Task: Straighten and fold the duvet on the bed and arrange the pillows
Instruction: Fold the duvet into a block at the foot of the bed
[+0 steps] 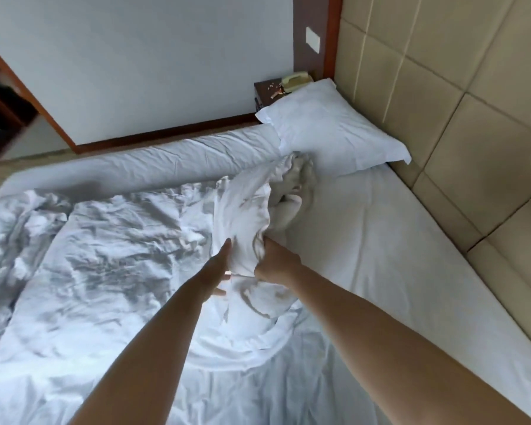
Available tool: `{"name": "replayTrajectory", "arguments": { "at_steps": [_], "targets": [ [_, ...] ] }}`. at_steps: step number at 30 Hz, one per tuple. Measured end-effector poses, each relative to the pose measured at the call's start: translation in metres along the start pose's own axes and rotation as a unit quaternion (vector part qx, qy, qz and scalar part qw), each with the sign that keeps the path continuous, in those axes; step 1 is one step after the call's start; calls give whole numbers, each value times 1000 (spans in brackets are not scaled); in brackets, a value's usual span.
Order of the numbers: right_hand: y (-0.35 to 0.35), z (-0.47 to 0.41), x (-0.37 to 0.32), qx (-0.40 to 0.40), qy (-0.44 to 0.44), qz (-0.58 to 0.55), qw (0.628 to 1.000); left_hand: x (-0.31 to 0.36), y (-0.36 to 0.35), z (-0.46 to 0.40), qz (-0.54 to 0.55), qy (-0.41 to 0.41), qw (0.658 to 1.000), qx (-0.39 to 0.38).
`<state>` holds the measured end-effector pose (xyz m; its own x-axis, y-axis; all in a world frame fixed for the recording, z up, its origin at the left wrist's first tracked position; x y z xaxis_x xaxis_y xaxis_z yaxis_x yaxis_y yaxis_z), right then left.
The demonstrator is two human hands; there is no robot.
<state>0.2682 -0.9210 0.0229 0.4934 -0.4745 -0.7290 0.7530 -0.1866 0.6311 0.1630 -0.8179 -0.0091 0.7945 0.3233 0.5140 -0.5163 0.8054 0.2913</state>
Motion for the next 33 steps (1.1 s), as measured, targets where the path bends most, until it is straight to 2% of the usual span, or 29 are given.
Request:
{"name": "replayTrajectory", "arguments": {
  "at_steps": [3,5,8,10,13,17,20,22,24,26,27,29,31,33],
  "targets": [
    [-33,15,-69,-22,59,87,994,-3,60,28,16,-64,994,84],
    [-65,23,-105,-43,91,138,985,-2,86,45,43,-129,987,82],
    [-111,34,-143,-72,123,217,966,-12,121,58,43,-173,980,87],
    [-139,39,-160,-101,137,270,948,-21,135,61,-44,-186,976,107],
    [-164,49,-179,-118,154,323,926,-28,146,60,-213,-215,940,160],
    [-185,49,-178,-121,154,320,927,-39,149,45,-318,-198,906,198],
    [-193,43,-155,-146,112,231,955,-32,153,32,-358,-199,883,230],
    [-195,38,-134,-158,65,75,982,-27,156,19,-372,-196,874,243],
    [-179,22,-108,-72,20,-78,994,-25,155,7,-386,-187,868,252],
    [-149,4,-74,67,-51,-147,985,-21,151,-6,-390,-179,868,251],
    [-142,-4,-55,98,-103,-171,975,-18,149,-11,-386,-177,872,244],
    [-142,-19,-27,96,-189,-231,950,-8,146,-22,-380,-175,877,236],
    [-141,-40,-18,123,-199,-303,924,1,145,-35,-379,-167,879,235],
    [-136,-62,-17,167,-164,-356,905,9,146,-47,-368,-151,890,225]
  ]
}}
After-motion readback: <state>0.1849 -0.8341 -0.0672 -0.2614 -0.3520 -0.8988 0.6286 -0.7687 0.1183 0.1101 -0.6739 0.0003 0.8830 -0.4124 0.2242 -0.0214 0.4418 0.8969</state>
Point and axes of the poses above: each hand's wrist, its own z-axis away from the middle knuckle, its own y-axis out of the back of the hand, x = y × z, the point moved 8 cm from there along -z, towards the middle knuckle, and after that the axes turned 15 degrees about y, right-handed, at the moved point
